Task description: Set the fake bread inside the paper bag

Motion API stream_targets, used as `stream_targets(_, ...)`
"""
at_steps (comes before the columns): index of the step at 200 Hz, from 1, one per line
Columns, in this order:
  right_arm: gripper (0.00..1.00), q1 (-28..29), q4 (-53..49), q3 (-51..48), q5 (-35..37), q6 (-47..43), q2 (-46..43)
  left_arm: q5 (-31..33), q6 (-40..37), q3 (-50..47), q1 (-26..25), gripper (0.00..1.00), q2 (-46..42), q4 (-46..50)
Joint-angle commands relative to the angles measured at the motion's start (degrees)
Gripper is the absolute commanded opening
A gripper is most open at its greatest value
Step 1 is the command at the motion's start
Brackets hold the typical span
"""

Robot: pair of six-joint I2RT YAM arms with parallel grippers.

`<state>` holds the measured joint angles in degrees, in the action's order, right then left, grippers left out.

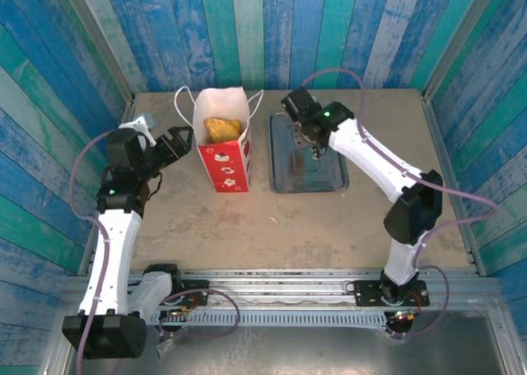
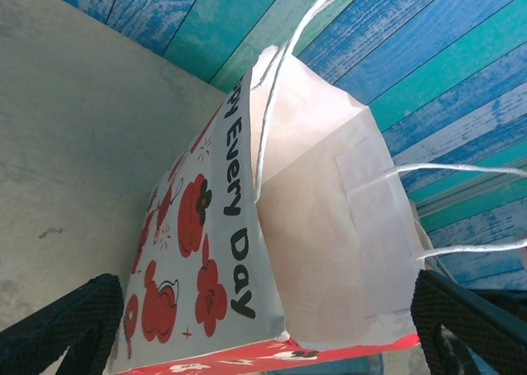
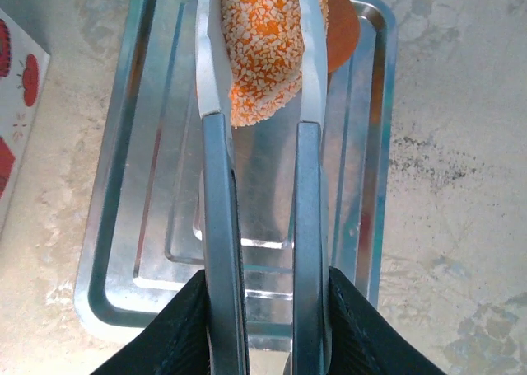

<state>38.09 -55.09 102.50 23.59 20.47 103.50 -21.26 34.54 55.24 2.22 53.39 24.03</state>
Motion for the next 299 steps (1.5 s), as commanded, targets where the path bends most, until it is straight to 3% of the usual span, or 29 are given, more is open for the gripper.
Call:
stream_targets(1,0.30,0.31,4.31,-3.40,-0.09,-0.25,-5.72,-3.41,3.42,0.96,0.33,0.94,1.25,-2.43)
stream_targets(107,0.30,0.80,7.13,-10.80,-4.98,-3.82,-24.73,-9.63,7.82,-2.37,0.30,1.00,4.77,-10.00)
stream_targets(154,0.30,4.00,7.40,-8.10,-3.23,-6.07,-27.57,-10.93,7.87,-2.60,0.27,0.94,7.09,-11.95)
stream_targets(234,0.30,11.85,8.36,5.34,0.87,-11.85,-22.91,-9.24,7.74,-3.65,0.30,0.82,9.70,-14.14)
stream_targets(299,0.31,18.91,8.04,15.05,-0.26,-16.69,-10.98,-7.79,7.80,-4.62,0.26,0.66,9.77,-14.80)
